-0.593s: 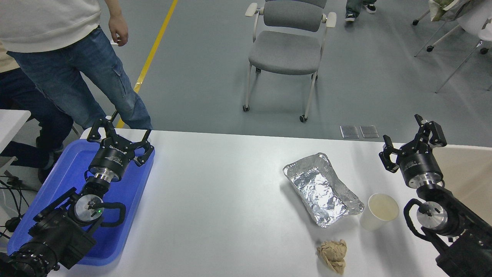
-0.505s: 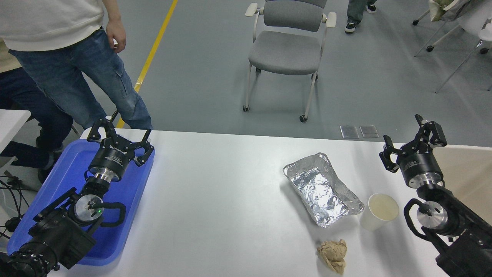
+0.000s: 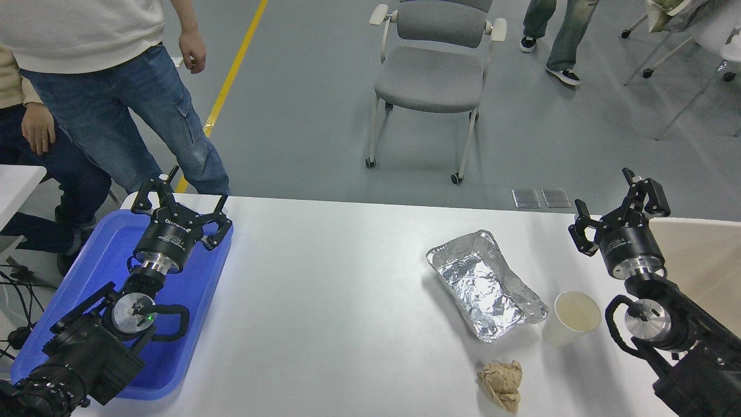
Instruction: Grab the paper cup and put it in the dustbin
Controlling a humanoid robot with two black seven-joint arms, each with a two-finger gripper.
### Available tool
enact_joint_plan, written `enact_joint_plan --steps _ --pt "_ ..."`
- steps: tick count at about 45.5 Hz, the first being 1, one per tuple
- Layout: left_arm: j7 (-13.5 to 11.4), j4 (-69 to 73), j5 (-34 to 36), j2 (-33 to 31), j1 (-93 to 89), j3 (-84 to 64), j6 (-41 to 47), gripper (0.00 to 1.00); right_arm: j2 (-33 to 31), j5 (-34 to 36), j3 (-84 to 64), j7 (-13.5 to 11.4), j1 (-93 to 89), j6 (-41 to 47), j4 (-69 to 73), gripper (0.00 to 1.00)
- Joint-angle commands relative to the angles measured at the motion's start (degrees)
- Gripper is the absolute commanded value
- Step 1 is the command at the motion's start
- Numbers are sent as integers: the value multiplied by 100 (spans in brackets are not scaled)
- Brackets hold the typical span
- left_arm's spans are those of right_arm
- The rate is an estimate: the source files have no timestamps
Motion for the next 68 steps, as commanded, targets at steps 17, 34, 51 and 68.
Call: enact_joint_plan --steps 17,34,51,68 --pt "0 0 0 0 1 -1 0 100 -39 18 7 -18 -28 -49 32 100" --pt "0 0 -8 0 1 -1 0 100 -320 35 -97 -18 -81 -92 41 100" --pt "0 0 -9 0 -7 -1 0 100 -1830 853 -3488 -9 1192 -347 103 100" --pt "0 0 0 0 -7 -1 -9 100 -2333 888 -7663 -18 3644 -224 173 100"
